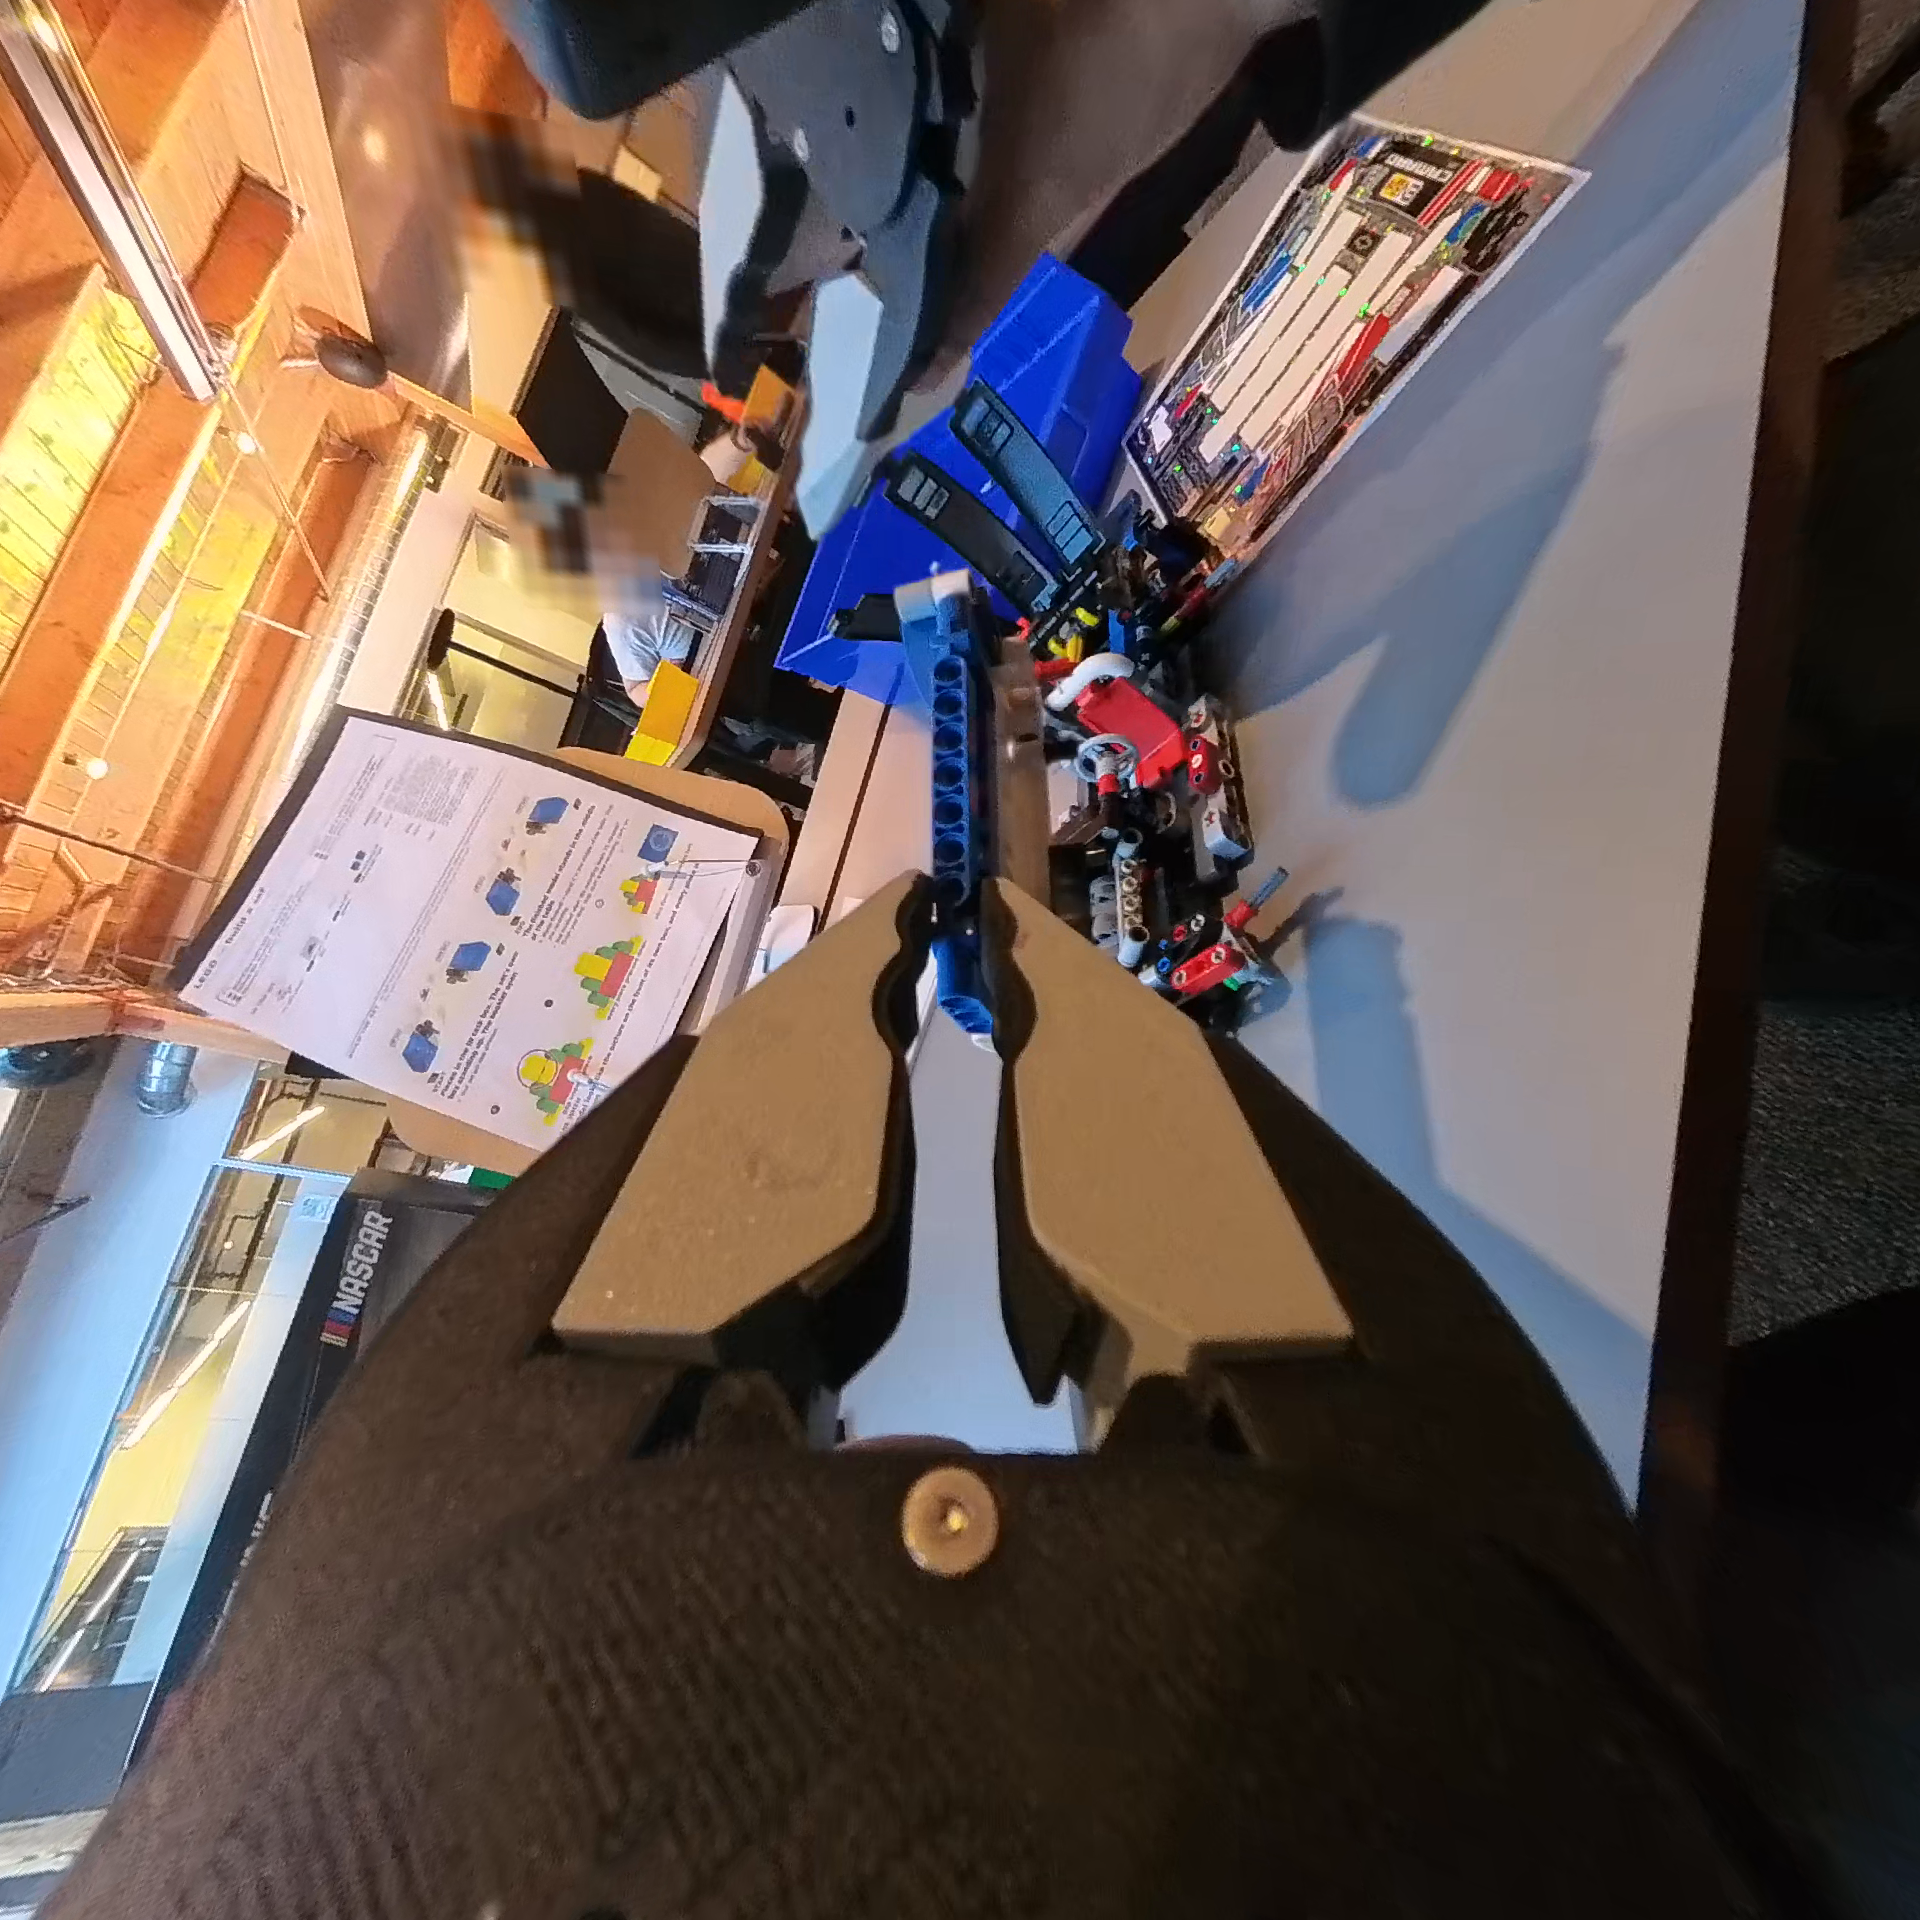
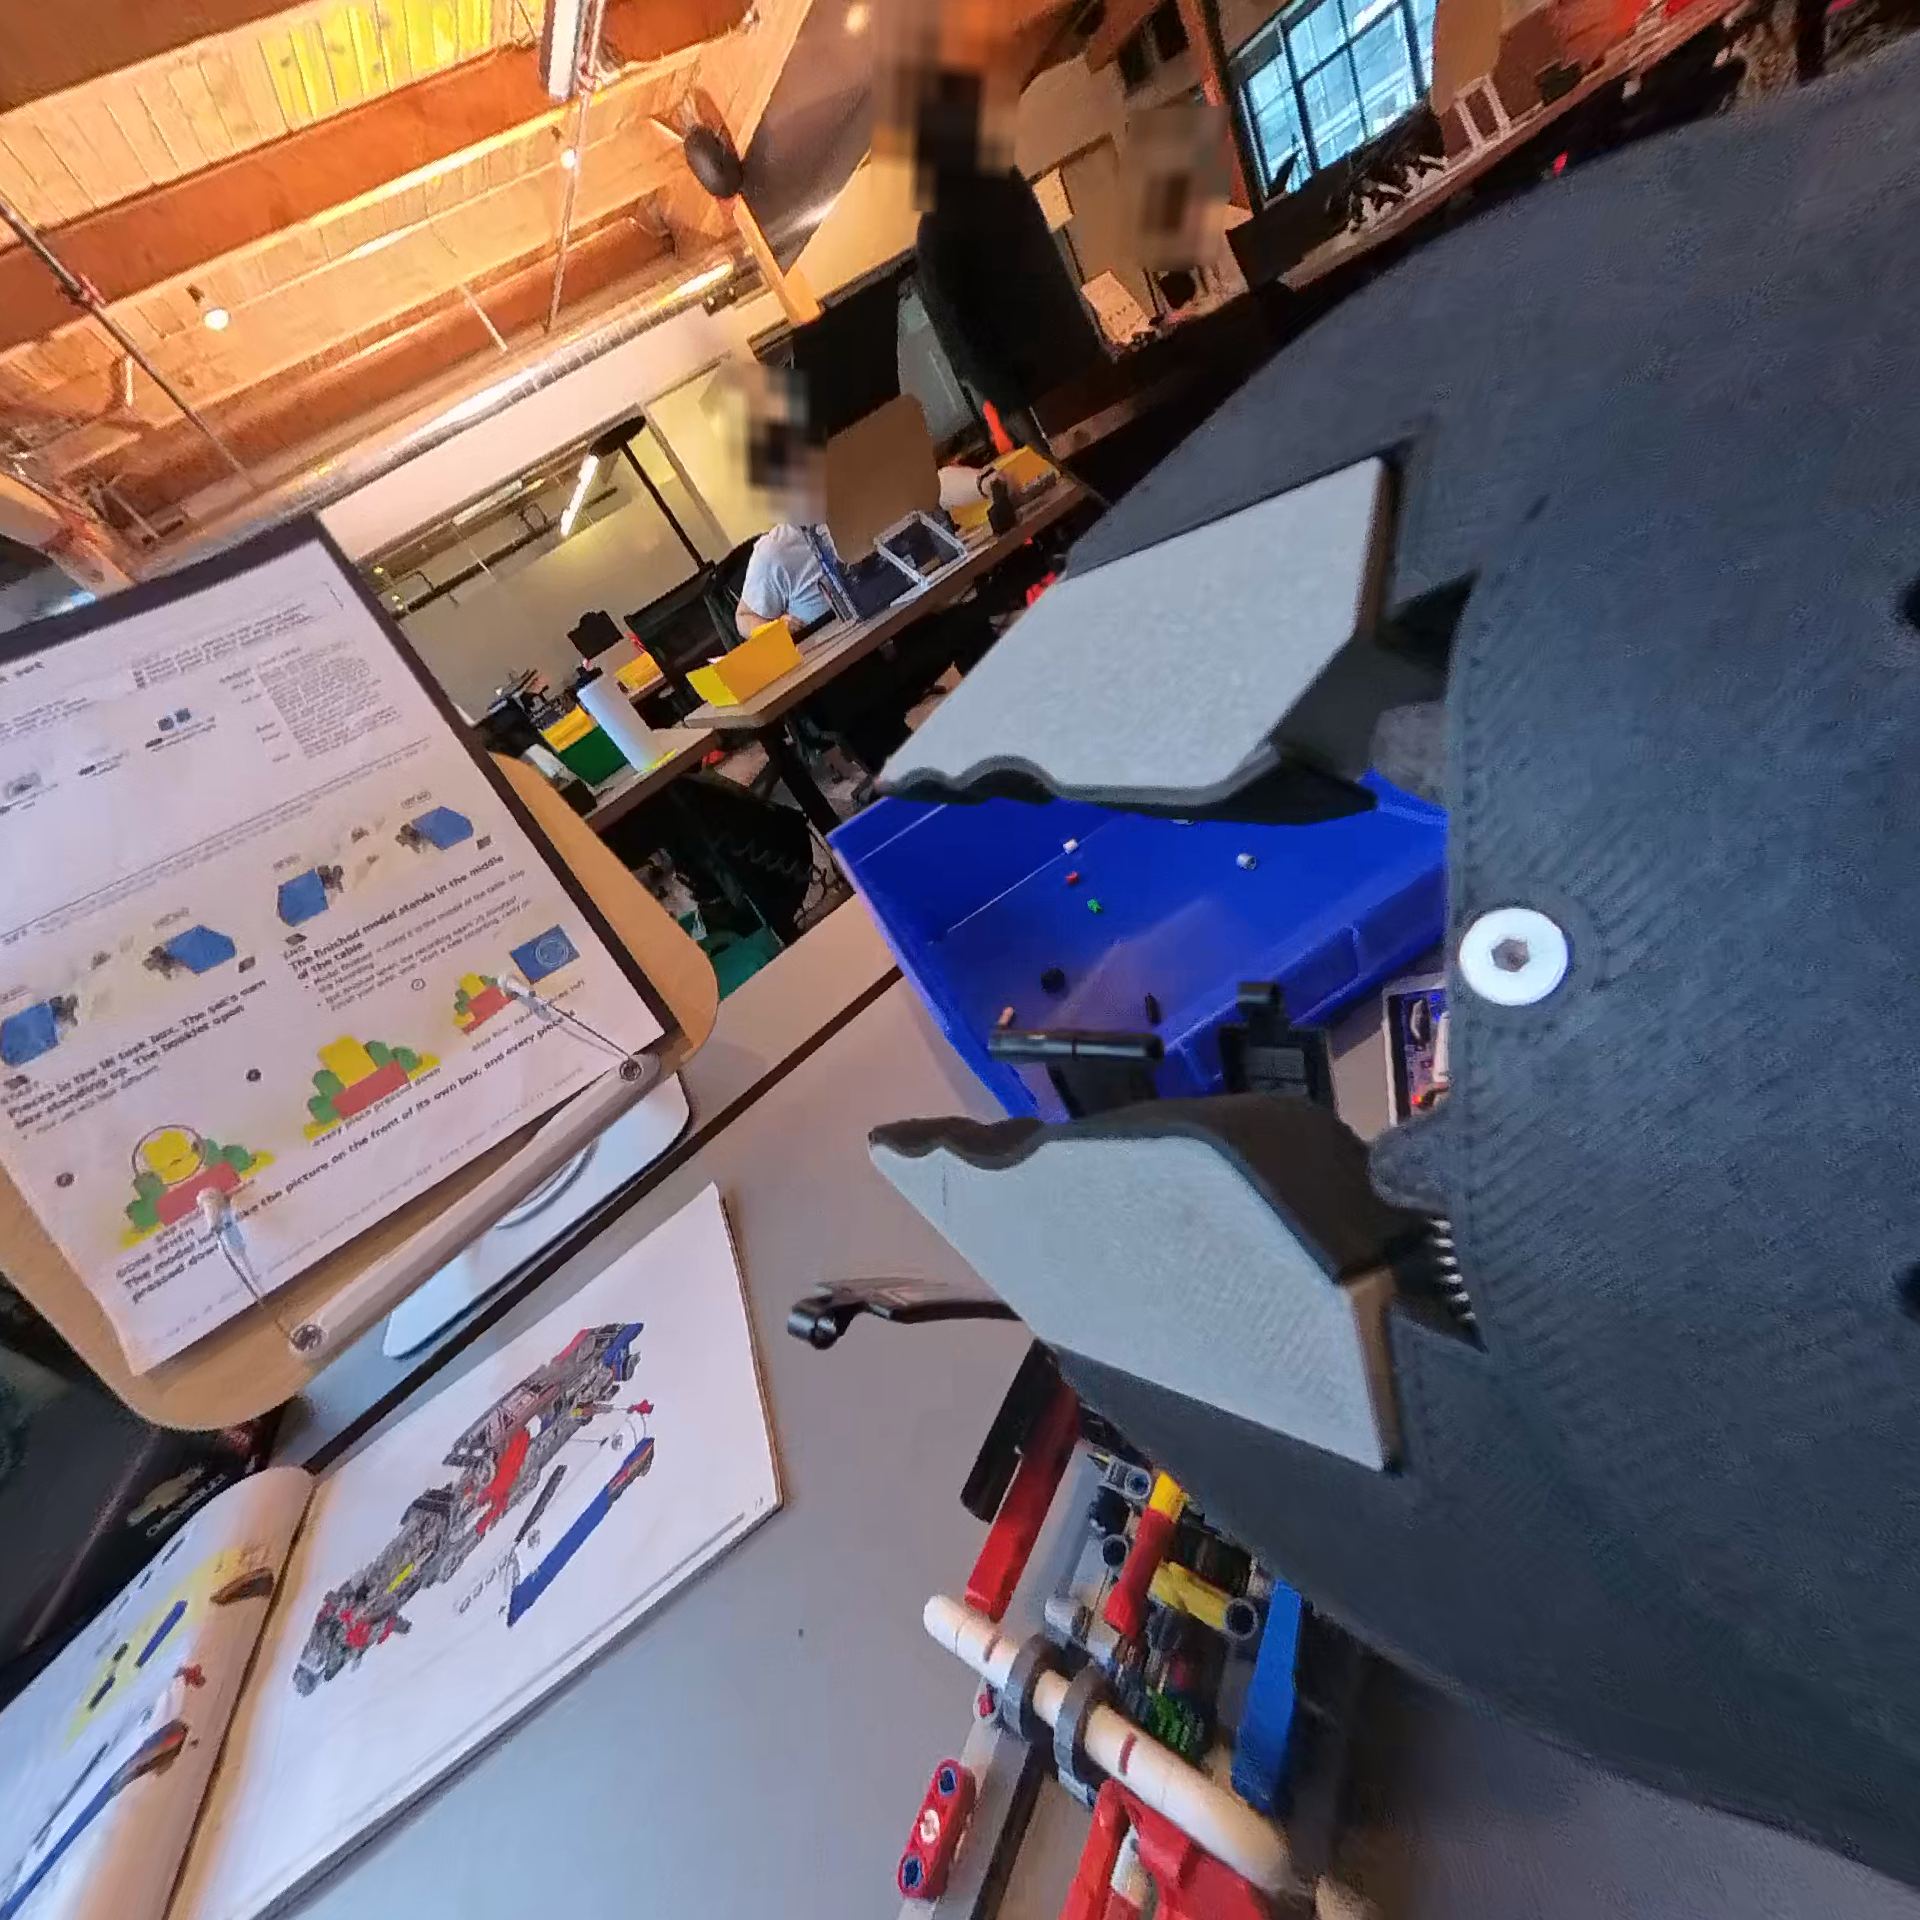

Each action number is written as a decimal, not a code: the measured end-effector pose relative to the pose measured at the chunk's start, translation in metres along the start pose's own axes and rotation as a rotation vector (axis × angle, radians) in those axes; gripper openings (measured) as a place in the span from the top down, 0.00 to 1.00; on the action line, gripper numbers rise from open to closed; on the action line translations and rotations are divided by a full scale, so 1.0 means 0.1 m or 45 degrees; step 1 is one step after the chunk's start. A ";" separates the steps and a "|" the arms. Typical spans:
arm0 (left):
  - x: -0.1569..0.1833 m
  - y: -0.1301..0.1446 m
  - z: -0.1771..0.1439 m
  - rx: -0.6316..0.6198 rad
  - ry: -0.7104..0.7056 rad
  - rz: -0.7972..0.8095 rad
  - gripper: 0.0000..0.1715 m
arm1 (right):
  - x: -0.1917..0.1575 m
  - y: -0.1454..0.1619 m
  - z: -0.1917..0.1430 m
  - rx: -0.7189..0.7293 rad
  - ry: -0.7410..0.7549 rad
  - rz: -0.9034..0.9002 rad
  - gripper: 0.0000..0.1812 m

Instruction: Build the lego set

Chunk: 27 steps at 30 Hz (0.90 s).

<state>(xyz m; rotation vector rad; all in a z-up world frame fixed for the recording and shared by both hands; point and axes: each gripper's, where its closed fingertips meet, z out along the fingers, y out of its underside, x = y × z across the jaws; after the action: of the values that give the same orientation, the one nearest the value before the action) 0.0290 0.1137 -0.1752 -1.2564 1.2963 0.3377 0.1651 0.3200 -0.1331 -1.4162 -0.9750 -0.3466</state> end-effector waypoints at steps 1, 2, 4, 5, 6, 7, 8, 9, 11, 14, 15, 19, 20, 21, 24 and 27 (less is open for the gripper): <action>0.01 0.00 0.01 -0.002 0.003 0.001 0.97 | 0.02 0.02 0.01 -0.015 -0.007 0.011 0.68; 0.01 0.00 0.01 -0.001 0.004 0.000 0.97 | 0.02 0.04 0.02 -0.041 -0.019 0.016 0.67; 0.00 0.00 0.01 0.000 0.001 -0.002 0.97 | 0.01 0.06 0.01 -0.056 -0.034 0.032 0.67; 0.00 0.01 0.00 -0.002 -0.003 -0.004 0.97 | 0.00 0.04 -0.03 -0.038 -0.045 0.054 0.69; -0.01 0.02 -0.01 -0.004 -0.007 -0.006 0.97 | 0.00 0.02 -0.08 -0.023 -0.060 0.084 0.71; -0.02 0.03 -0.02 -0.006 -0.012 -0.008 0.97 | -0.01 -0.01 -0.14 -0.003 -0.084 0.118 0.71; -0.02 0.04 -0.04 -0.008 -0.015 -0.011 0.97 | -0.04 -0.05 -0.21 0.023 -0.131 0.155 0.73; -0.03 0.06 -0.06 -0.010 -0.019 -0.015 0.97 | -0.12 -0.09 -0.28 0.045 -0.216 0.193 0.77; -0.03 0.09 -0.09 -0.015 -0.024 -0.024 0.97 | -0.47 -0.22 -0.43 0.085 -0.531 0.243 0.96; -0.02 0.12 -0.11 -0.010 -0.033 -0.042 0.97 | -0.86 -0.33 -0.42 0.041 -0.791 0.337 1.00; -0.02 0.12 -0.11 -0.006 -0.037 -0.047 0.97 | -0.93 -0.33 -0.34 0.024 -0.792 0.341 1.00; -0.01 0.12 -0.11 0.010 -0.047 -0.058 0.97 | -1.20 -0.41 -0.09 0.006 -0.731 0.227 1.00; -0.01 0.13 -0.12 0.010 -0.047 -0.060 0.97 | -1.25 -0.42 -0.03 -0.014 -0.701 0.166 1.00; -0.01 0.14 -0.12 0.008 -0.046 -0.061 0.97 | -1.26 -0.40 0.05 -0.047 -0.651 0.099 1.00; -0.03 0.15 -0.14 0.015 -0.053 -0.063 0.97 | -1.10 -0.16 0.28 -0.211 -0.491 -0.082 1.00; -0.04 0.16 -0.17 0.026 -0.061 -0.071 0.97 | -0.83 0.01 0.34 -0.297 -0.420 -0.089 1.00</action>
<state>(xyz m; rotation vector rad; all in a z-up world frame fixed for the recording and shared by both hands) 0.0062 0.1068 -0.1763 -1.2574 1.2188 0.3122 0.1049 0.3233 -0.1992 -1.6886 -1.2866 -0.2900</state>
